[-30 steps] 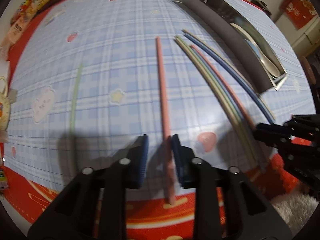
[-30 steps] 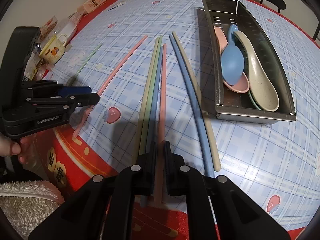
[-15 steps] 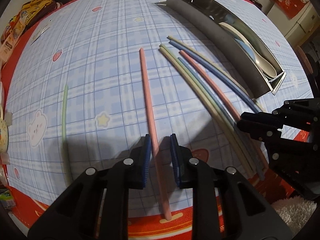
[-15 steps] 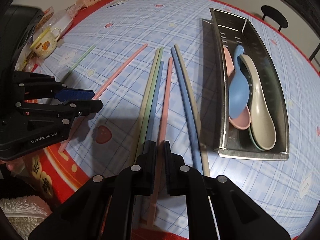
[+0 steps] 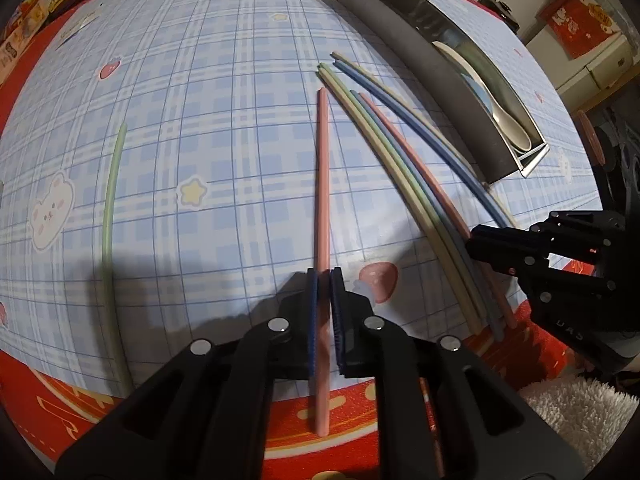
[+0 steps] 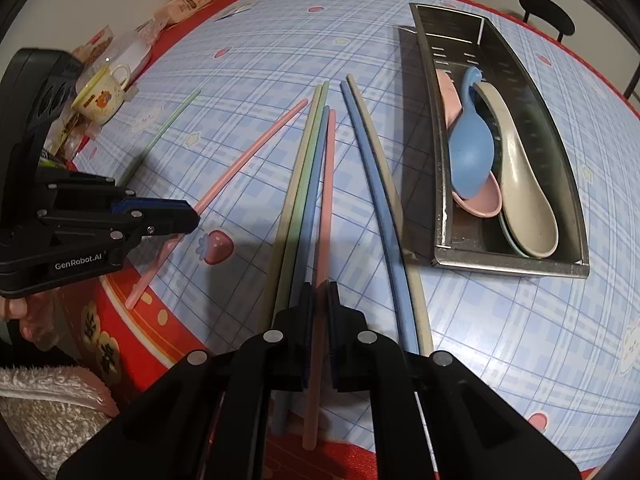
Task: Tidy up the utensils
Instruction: 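Close the left gripper on a pink chopstick while the right gripper grasps another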
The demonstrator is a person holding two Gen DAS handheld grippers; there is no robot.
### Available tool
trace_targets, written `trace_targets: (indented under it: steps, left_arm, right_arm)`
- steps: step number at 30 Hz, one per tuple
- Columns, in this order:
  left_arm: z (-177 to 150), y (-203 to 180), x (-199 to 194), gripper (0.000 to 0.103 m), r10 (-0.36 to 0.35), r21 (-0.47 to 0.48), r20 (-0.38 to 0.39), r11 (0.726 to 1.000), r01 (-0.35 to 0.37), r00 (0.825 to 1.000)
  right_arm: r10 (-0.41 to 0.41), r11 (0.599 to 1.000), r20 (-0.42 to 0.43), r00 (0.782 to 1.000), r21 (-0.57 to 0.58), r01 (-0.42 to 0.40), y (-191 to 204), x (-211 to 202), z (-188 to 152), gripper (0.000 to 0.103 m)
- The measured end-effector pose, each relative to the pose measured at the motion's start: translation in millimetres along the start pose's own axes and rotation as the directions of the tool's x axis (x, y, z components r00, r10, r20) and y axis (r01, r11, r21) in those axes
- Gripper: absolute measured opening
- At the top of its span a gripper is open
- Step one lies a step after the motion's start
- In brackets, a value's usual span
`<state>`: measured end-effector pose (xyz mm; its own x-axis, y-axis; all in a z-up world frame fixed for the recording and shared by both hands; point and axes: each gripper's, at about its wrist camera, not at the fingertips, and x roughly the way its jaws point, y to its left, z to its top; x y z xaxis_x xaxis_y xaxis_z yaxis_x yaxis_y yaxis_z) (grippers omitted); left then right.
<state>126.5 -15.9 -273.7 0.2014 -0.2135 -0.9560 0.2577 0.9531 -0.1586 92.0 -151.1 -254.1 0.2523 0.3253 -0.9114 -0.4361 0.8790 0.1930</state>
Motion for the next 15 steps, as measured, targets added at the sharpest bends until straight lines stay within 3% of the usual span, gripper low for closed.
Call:
trace_targets:
  steps: [15]
  left_arm:
    - [-7, 19, -6, 0.012, -0.043, -0.036, 0.003, 0.998, 0.043, 0.999]
  right_arm:
    - [0.005, 1.0, 0.0, 1.0, 0.021, -0.005, -1, -1, -1, 0.007]
